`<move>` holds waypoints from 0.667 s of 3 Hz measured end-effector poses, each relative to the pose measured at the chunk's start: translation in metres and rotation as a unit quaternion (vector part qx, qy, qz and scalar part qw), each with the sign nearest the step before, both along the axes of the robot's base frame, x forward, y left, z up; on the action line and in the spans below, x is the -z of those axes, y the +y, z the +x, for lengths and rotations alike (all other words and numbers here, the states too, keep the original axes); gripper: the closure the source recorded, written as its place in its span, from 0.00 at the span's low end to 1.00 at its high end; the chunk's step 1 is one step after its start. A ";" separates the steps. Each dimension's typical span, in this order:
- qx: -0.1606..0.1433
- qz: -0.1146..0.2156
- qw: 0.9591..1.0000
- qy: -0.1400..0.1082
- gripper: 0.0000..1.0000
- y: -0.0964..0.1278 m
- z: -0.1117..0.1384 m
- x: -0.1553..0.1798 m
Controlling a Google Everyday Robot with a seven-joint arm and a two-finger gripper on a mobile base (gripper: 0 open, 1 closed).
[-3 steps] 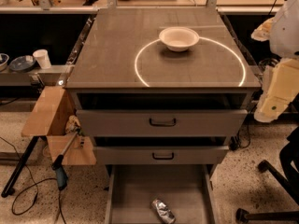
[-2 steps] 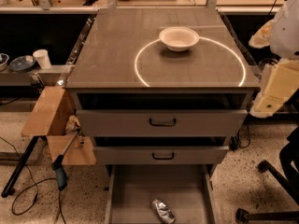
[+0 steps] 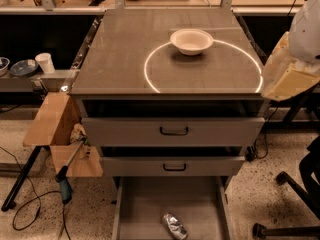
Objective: Pick redbull can from bottom drawer and place on counter
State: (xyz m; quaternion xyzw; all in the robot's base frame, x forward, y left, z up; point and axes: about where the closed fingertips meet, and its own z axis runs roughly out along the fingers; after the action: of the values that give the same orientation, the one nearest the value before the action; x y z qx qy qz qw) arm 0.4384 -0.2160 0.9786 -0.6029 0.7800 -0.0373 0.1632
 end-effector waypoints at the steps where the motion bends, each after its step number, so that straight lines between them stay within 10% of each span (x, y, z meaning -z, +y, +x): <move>1: 0.000 0.000 1.000 0.000 0.57 0.000 0.000 0.000; 2: 0.000 0.000 1.000 0.000 0.34 0.000 0.000 0.000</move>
Offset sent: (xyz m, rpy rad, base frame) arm 0.0000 0.0000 0.0000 0.0000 0.0000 0.0000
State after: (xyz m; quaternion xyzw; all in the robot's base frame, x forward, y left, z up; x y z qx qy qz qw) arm 0.4384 -0.2160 0.9787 -0.6029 0.7800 -0.0373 0.1632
